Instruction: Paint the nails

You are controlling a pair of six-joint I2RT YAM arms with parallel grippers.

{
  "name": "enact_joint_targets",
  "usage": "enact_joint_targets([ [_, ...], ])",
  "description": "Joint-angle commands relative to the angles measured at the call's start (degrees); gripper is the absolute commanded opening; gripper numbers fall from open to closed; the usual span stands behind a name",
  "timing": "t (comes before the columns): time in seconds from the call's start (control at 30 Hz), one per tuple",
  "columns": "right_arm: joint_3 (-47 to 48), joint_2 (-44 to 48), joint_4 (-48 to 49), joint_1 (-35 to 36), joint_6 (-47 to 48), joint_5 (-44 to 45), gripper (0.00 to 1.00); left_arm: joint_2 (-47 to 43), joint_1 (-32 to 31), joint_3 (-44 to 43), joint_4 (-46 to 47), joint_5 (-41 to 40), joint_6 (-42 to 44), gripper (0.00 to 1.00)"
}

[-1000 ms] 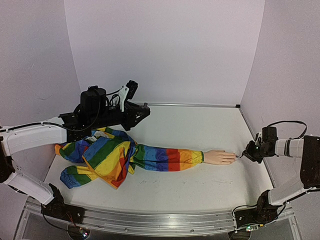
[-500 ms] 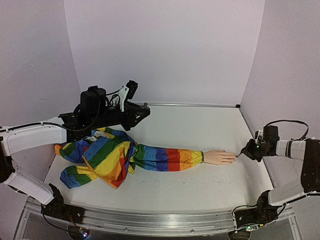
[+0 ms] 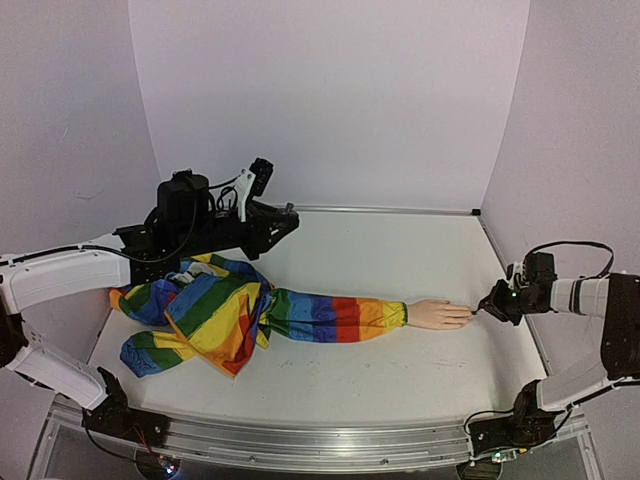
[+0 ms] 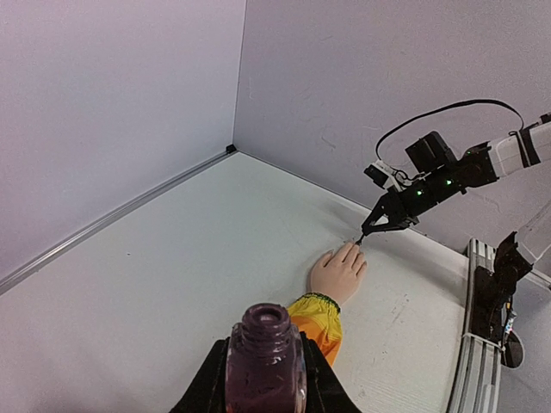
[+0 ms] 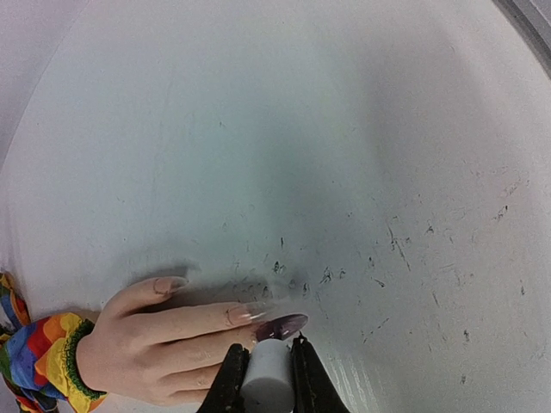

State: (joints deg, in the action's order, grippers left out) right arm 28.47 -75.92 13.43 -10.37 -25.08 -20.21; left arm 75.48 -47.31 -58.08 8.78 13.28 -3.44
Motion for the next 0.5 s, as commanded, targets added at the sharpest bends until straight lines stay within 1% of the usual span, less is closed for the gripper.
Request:
enact_joint_targets([
  [0.0, 0.17, -0.79, 0.36, -0.35, 1.08, -1.66, 0.0, -2.27, -0.24, -1.52, 0.54, -0.75, -0.1, 0.0],
  [0.47, 0.13, -1.27, 0.73, -0.32, 1.41, -1.6, 0.0, -2.0, -0.33, -1.71, 0.6, -0.87, -0.07, 0.0],
])
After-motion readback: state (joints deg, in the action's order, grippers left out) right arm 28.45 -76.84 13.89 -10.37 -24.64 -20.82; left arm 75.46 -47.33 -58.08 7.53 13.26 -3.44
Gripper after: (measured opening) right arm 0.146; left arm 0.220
